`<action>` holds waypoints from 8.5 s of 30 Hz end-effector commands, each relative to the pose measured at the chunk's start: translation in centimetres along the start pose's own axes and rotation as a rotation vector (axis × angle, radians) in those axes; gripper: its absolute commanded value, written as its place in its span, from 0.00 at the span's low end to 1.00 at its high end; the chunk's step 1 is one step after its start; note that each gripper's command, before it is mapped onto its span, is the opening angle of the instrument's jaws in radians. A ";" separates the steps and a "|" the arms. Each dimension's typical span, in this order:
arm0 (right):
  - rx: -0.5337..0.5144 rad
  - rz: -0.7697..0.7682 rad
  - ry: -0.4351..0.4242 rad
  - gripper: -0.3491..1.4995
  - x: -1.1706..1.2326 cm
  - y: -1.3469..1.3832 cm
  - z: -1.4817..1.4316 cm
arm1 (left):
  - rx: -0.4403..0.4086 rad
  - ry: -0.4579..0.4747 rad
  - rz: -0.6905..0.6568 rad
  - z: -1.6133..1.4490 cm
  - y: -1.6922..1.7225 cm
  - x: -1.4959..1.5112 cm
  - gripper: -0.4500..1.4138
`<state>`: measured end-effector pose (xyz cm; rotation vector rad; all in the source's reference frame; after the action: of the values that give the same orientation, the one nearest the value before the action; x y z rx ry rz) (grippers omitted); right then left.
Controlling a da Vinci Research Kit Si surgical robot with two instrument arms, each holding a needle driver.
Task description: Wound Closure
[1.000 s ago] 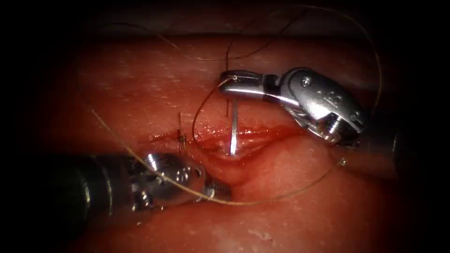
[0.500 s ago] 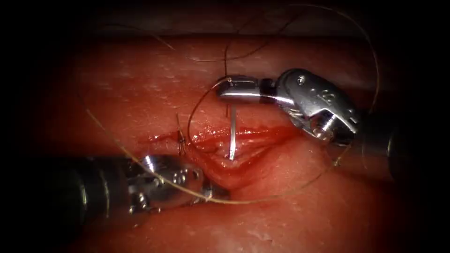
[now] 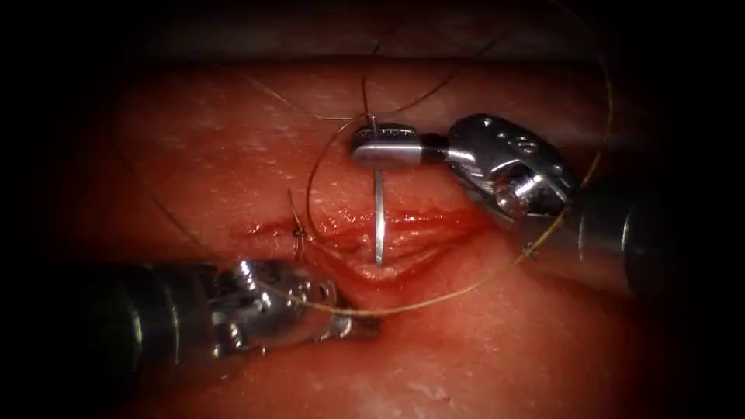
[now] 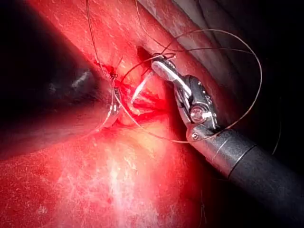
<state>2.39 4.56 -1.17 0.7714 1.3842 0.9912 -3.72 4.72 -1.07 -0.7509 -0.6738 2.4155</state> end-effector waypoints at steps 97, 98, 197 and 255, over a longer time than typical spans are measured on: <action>-0.122 -0.276 -0.234 0.32 -0.27 -0.75 -0.44 | -0.208 0.589 -0.287 -0.80 -0.15 0.56 0.05; -0.131 -0.287 -0.238 0.32 -0.31 -0.71 -0.41 | -0.231 0.593 -0.311 -0.81 -0.16 0.56 0.05; -0.222 -0.653 -0.150 0.92 0.01 -1.92 -0.54 | -0.312 0.264 0.330 -2.12 0.10 -0.35 0.05; 0.081 -0.923 -0.330 0.00 -0.43 -2.56 -0.20 | -0.279 0.263 0.298 -2.40 0.04 -0.69 0.05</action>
<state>2.42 3.11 -3.35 0.2566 1.2745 0.0815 -1.71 5.00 -2.64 -1.3386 -0.8488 2.4424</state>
